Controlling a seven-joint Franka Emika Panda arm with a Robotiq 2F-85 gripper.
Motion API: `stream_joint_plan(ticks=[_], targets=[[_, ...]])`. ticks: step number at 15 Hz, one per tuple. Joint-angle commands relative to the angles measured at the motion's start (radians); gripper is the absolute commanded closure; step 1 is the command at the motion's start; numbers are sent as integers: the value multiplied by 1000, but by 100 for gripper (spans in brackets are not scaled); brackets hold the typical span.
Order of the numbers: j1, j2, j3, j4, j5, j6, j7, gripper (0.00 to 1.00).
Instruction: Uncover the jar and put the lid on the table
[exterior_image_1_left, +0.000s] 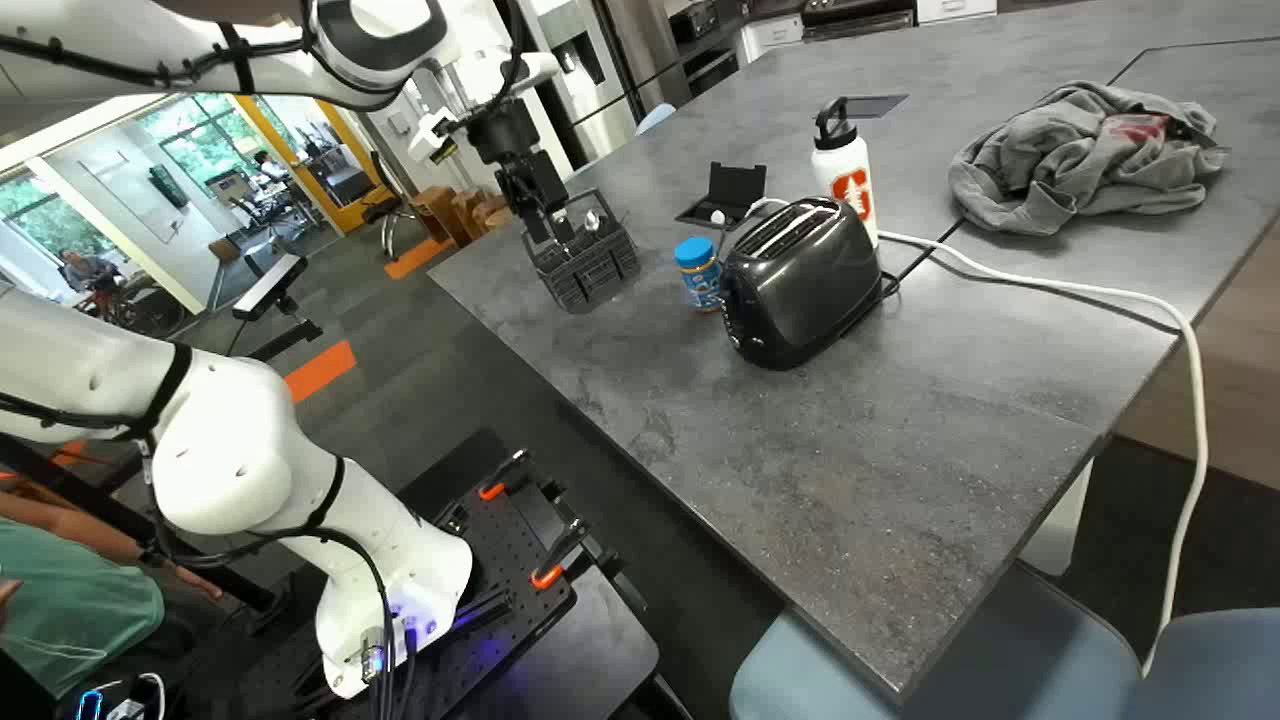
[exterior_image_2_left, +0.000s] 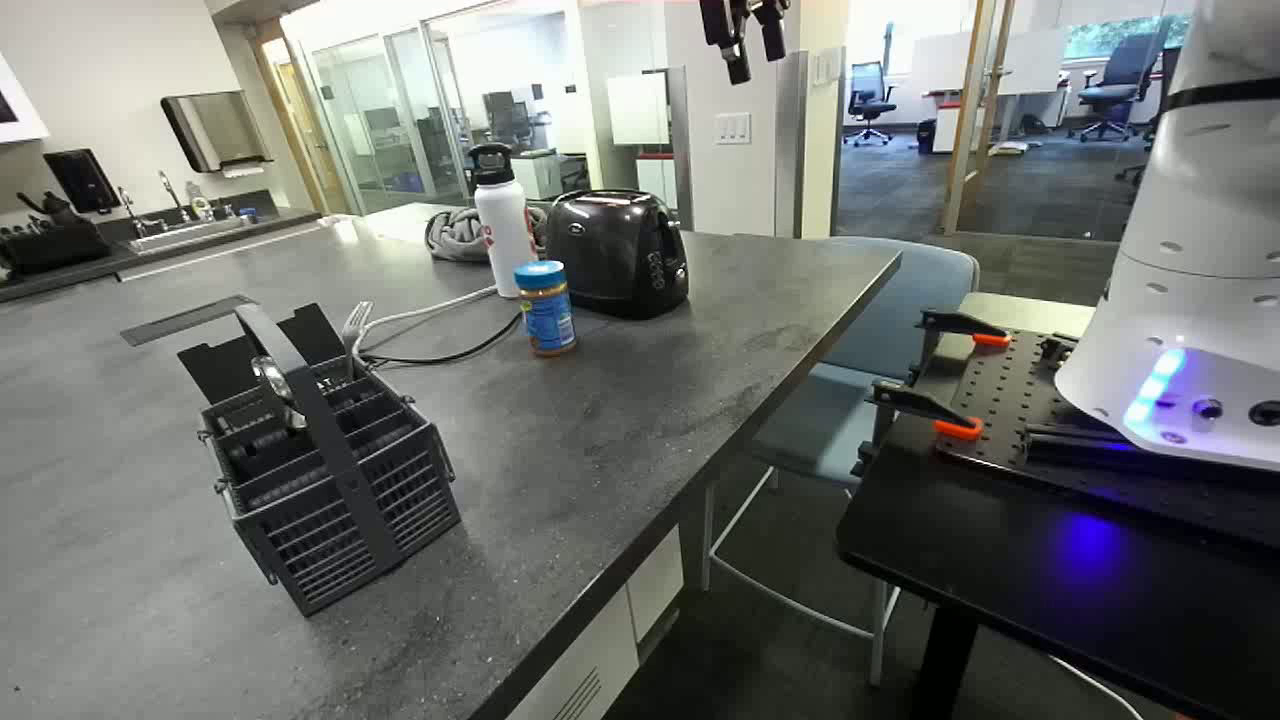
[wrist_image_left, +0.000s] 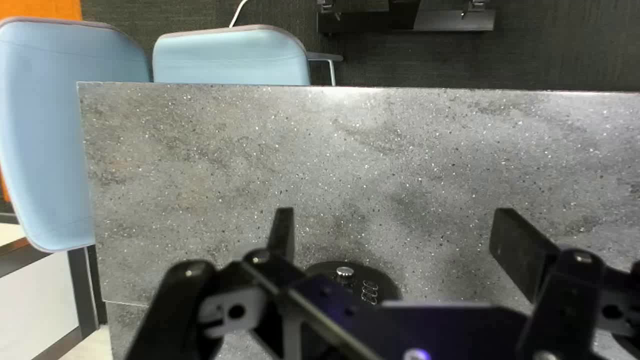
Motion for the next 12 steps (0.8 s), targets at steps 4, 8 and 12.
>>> stream_joint_plan(ticks=[4, 8, 12], targets=[[13, 1, -11, 2, -4, -3, 4, 0], [13, 1, -11, 2, -4, -3, 4, 0], [20, 17, -12, 10, 20, 17, 11, 0]])
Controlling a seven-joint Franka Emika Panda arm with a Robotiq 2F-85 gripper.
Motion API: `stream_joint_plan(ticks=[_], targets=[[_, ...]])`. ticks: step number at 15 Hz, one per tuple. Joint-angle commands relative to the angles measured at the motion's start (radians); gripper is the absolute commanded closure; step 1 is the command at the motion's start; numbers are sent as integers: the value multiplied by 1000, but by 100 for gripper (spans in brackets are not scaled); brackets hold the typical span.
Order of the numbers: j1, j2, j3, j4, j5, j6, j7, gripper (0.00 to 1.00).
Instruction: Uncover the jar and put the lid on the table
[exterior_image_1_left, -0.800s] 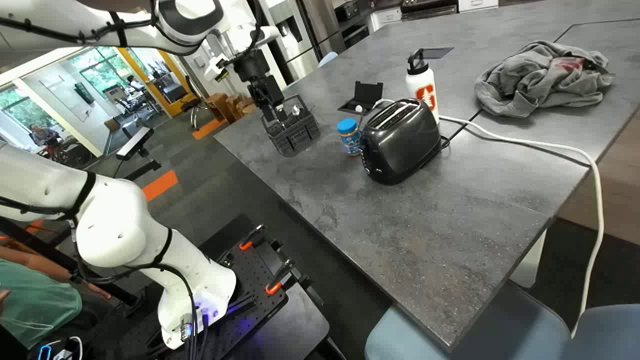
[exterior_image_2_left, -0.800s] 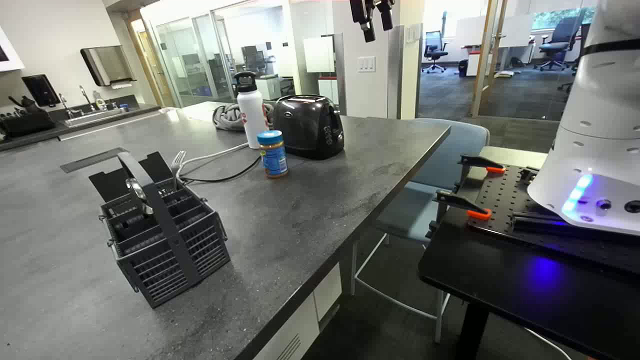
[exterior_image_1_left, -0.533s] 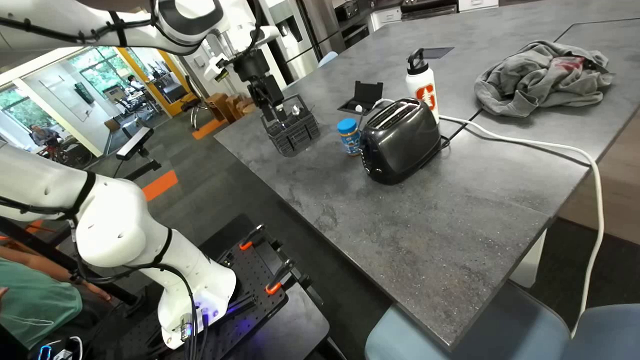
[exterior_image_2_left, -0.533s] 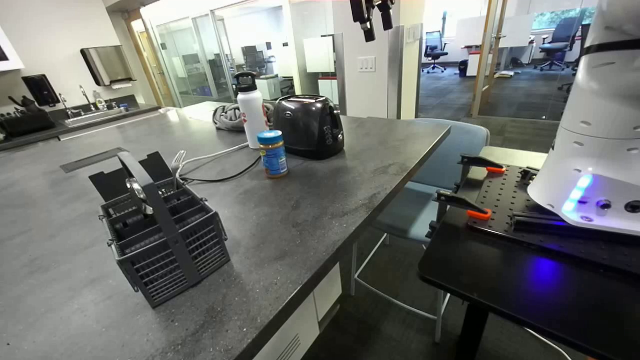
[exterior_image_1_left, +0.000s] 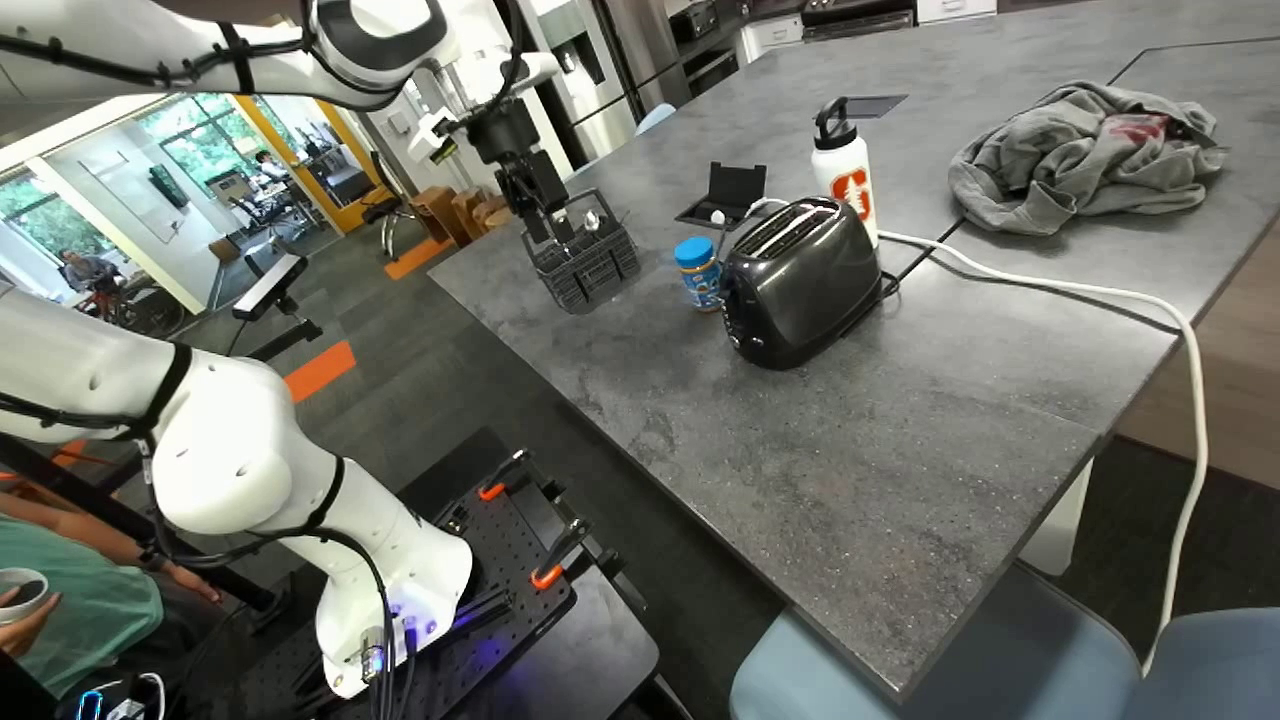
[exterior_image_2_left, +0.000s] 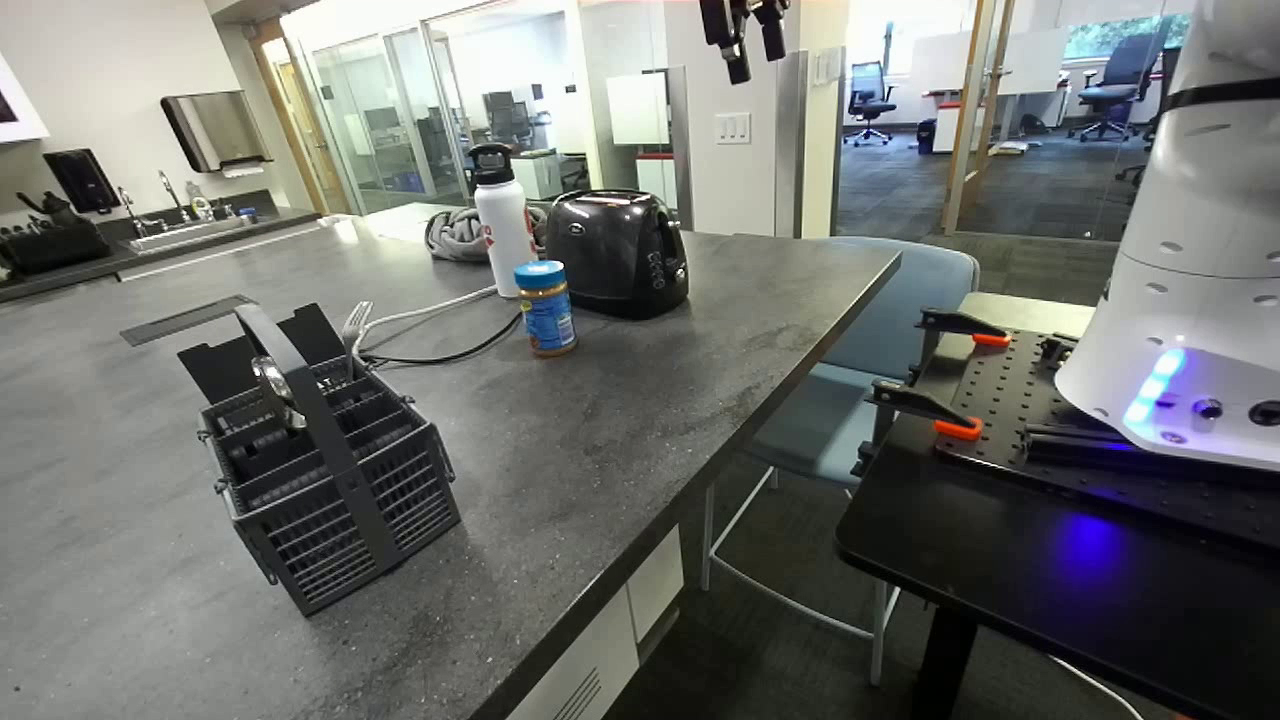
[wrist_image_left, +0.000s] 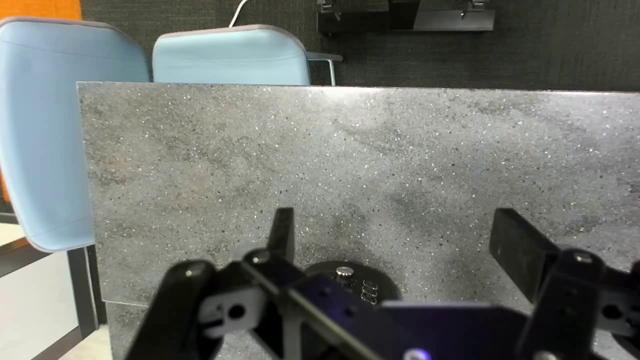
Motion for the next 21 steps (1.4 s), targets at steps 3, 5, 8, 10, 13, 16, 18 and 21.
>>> stream_joint_plan(ticks=[3, 5, 8, 10, 13, 16, 18, 21], targets=[[50, 83, 7, 42, 129, 114, 50, 0], [68, 141, 22, 62, 167, 212, 70, 0], [85, 285, 61, 125, 137, 360, 172, 0], [98, 371, 74, 162, 113, 443, 235, 0], [129, 481, 62, 208, 17, 575, 372, 0], [149, 475, 44, 183, 14, 588, 369, 0], [156, 491, 40, 199, 9, 590, 382, 0], [156, 490, 38, 207, 9, 590, 383, 0]])
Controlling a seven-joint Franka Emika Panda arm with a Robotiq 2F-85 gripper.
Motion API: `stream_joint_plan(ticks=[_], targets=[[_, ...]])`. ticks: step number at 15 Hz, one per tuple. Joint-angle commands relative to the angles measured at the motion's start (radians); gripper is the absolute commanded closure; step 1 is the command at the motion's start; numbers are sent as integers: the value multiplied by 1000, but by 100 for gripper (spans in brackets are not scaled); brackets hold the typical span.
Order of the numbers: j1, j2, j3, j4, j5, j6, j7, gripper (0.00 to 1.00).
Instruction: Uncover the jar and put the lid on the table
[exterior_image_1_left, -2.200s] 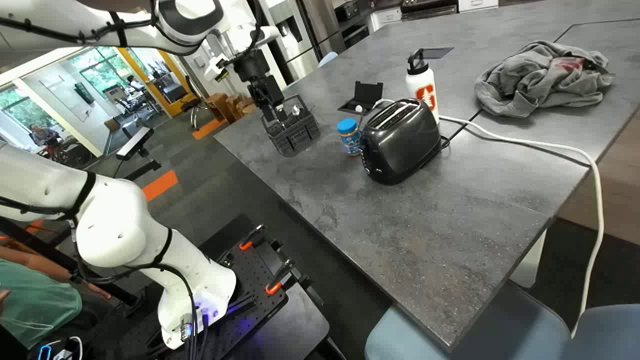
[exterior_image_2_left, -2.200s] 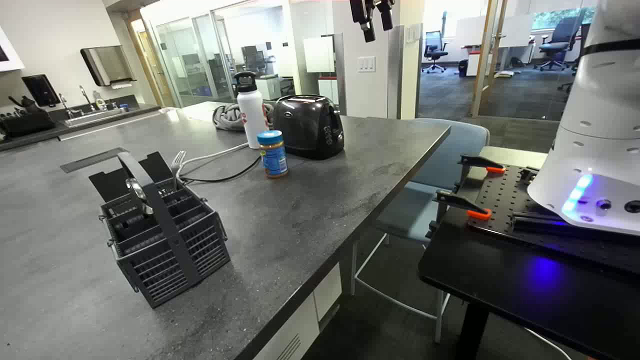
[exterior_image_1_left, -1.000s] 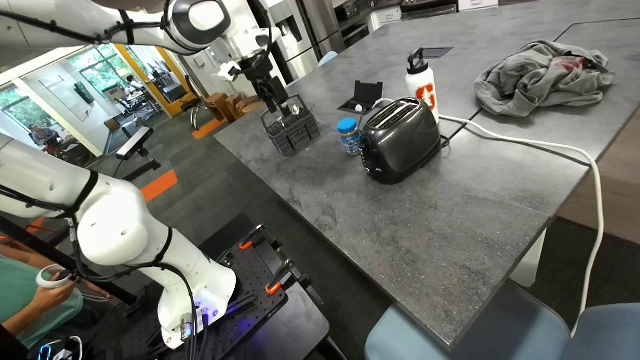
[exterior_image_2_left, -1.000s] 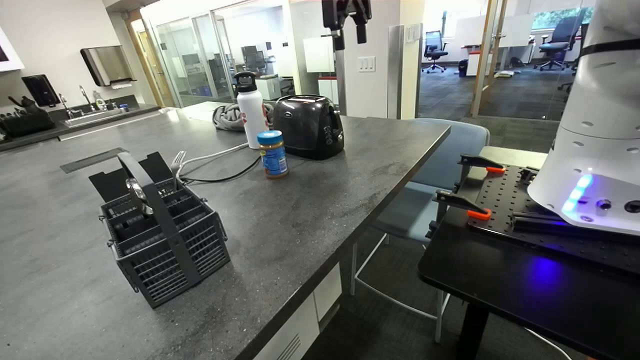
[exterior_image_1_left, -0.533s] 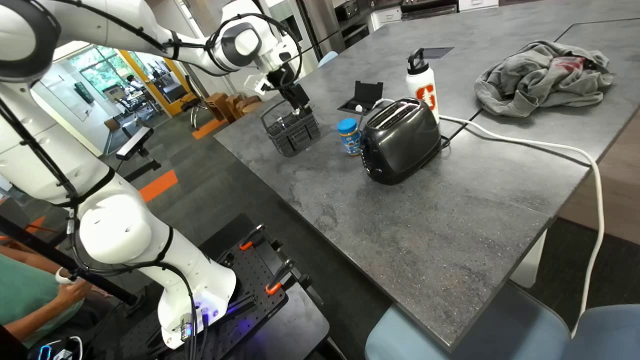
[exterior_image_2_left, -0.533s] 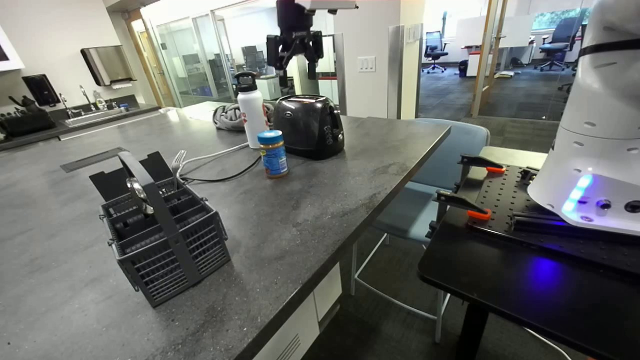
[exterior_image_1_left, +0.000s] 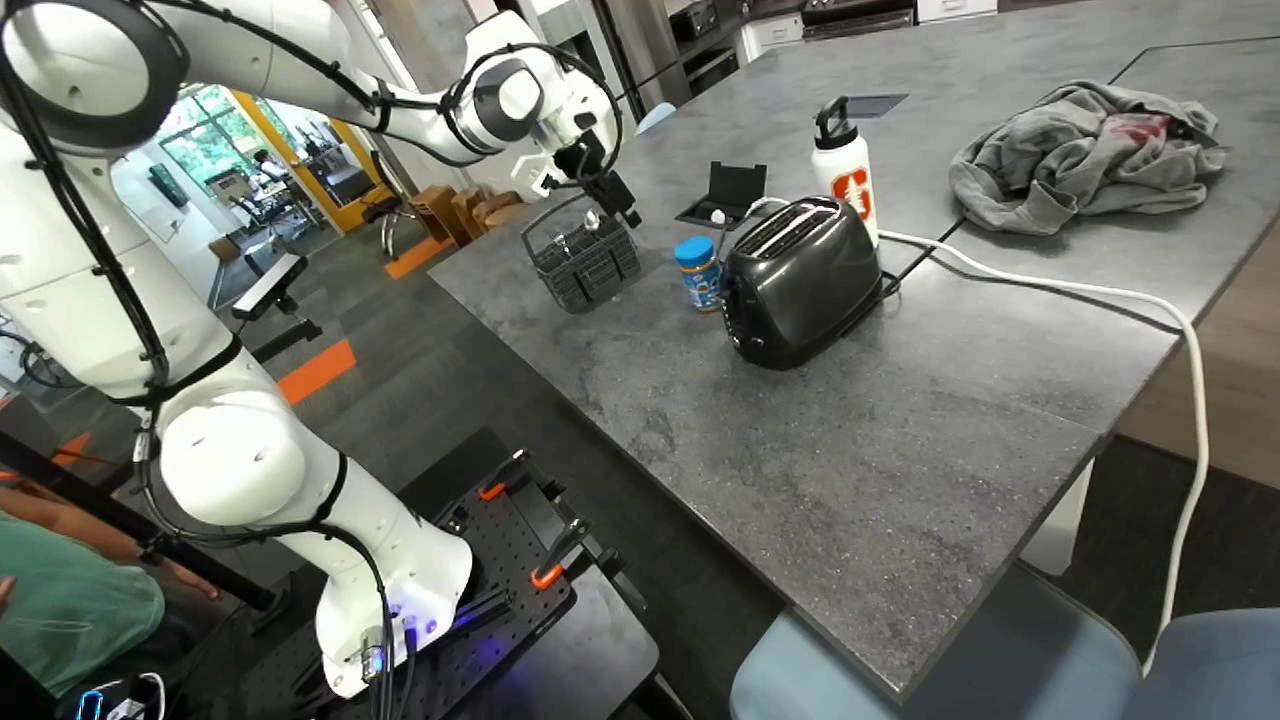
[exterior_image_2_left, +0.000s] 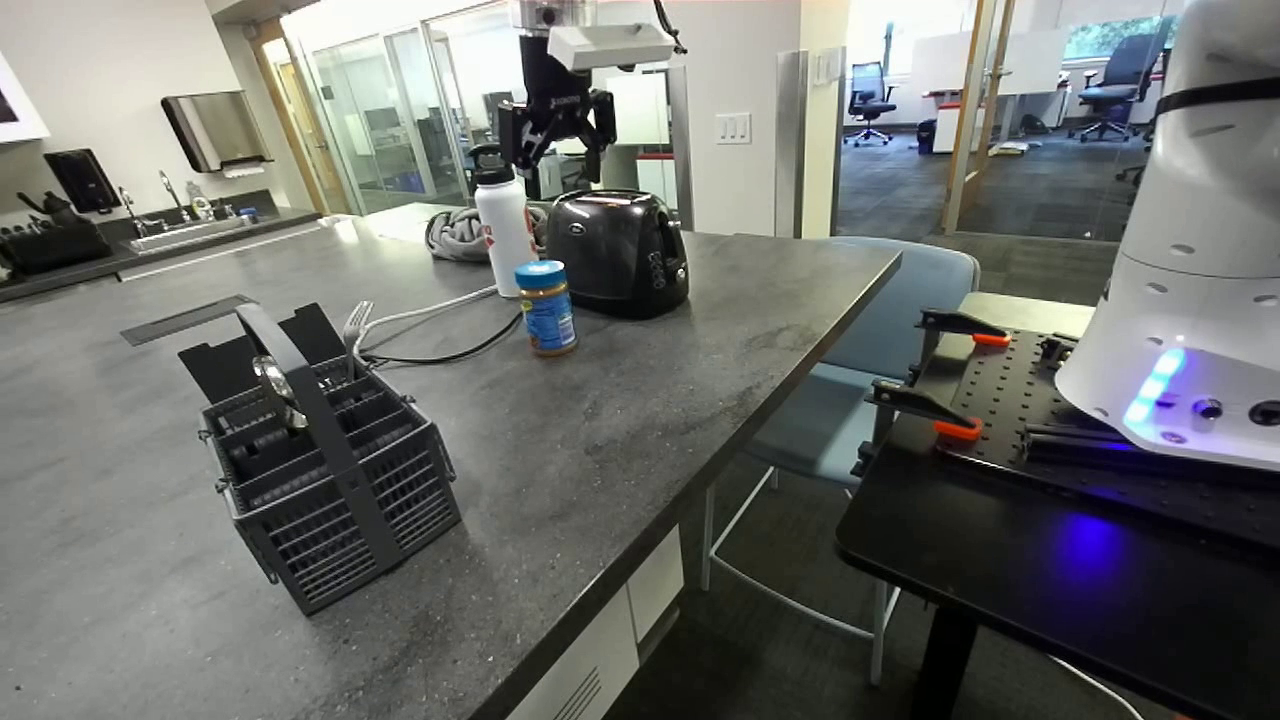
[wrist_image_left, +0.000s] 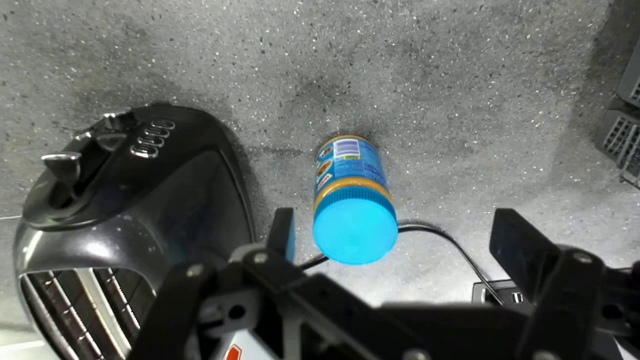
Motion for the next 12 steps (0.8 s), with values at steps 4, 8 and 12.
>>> stream_joint_plan(ticks=[4, 8, 12], targets=[[49, 82, -63, 47, -98, 31, 104, 0], [68, 160, -84, 91, -80, 27, 87, 0], [96, 229, -111, 141, -94, 53, 109, 0]])
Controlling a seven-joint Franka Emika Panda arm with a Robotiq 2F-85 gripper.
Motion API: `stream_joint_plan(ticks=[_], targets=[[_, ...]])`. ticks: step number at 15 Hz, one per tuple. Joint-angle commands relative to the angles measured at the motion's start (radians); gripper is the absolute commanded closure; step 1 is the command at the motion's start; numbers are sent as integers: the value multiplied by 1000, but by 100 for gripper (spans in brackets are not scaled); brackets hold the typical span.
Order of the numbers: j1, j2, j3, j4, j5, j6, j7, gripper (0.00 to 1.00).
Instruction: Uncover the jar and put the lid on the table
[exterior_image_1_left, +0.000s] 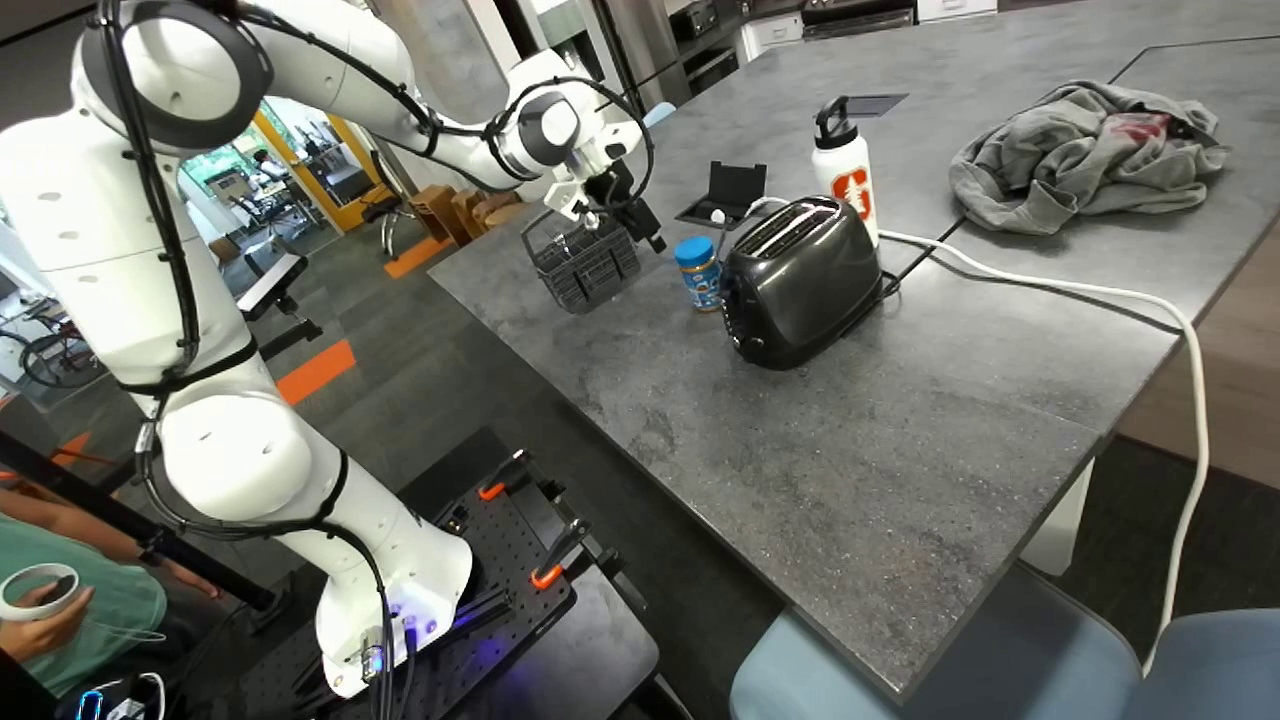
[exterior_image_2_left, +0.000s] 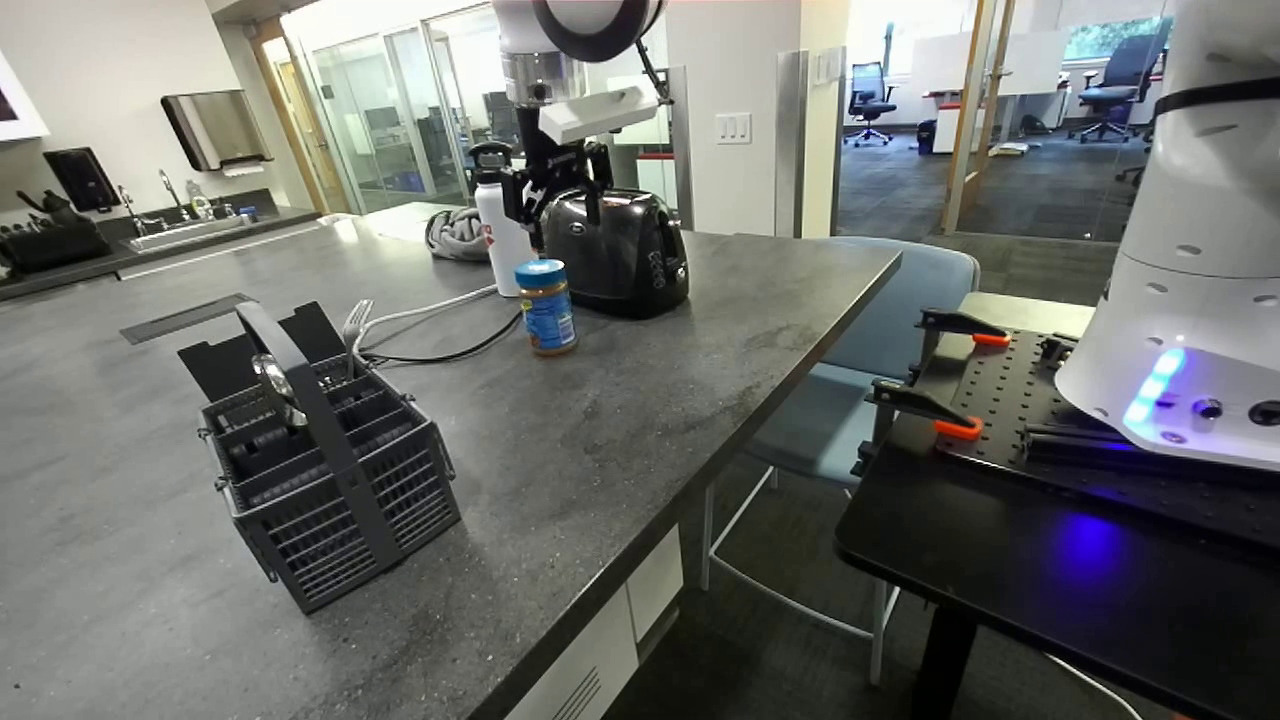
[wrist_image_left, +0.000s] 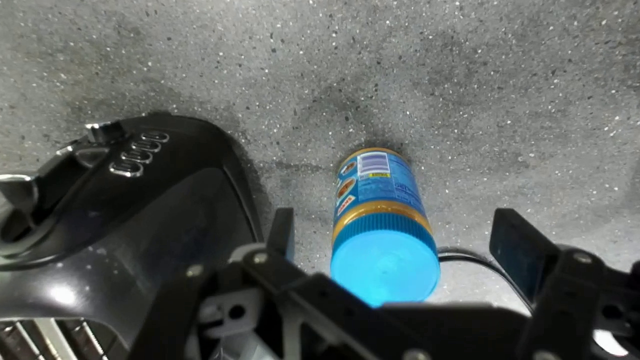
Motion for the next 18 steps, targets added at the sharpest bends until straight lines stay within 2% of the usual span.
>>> stream_joint_plan(ticks=[1, 7, 11, 18], targets=[[42, 73, -46, 68, -15, 42, 34, 0], [68, 173, -99, 136, 17, 144, 16, 0], [74, 214, -123, 172, 44, 159, 9, 0], [71, 254, -124, 215, 92, 161, -8, 0]])
